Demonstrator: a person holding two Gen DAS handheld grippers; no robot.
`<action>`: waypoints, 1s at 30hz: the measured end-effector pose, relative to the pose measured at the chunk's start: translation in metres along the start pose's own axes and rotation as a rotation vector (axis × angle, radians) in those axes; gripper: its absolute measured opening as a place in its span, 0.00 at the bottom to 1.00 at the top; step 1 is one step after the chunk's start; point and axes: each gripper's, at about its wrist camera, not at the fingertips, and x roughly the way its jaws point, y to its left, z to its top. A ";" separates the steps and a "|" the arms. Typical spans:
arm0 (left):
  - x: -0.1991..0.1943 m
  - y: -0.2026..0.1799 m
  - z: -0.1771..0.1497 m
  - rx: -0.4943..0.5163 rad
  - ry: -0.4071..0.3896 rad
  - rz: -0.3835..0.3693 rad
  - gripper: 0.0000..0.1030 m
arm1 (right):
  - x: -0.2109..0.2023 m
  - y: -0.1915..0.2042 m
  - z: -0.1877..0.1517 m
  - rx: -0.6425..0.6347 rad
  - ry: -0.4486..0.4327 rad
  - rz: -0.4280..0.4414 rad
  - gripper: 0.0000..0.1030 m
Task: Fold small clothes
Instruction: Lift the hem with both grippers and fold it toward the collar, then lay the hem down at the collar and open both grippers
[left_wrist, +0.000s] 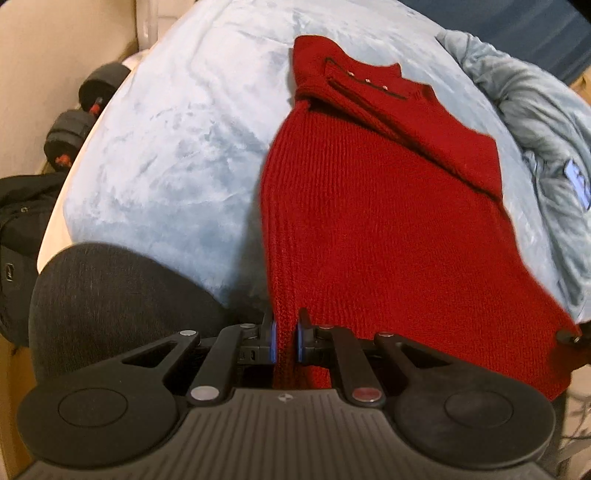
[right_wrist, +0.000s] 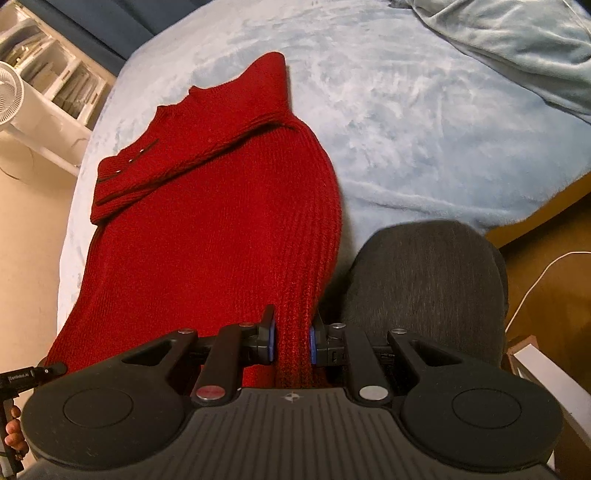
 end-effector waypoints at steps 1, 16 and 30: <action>-0.003 0.000 0.009 -0.014 -0.002 -0.010 0.10 | -0.001 0.003 0.009 0.000 0.007 0.001 0.16; 0.072 -0.032 0.331 -0.139 -0.336 0.154 0.60 | 0.100 0.062 0.299 0.073 -0.198 0.017 0.59; 0.157 -0.044 0.290 0.061 -0.244 0.222 0.82 | 0.183 -0.015 0.252 0.293 -0.266 0.026 0.65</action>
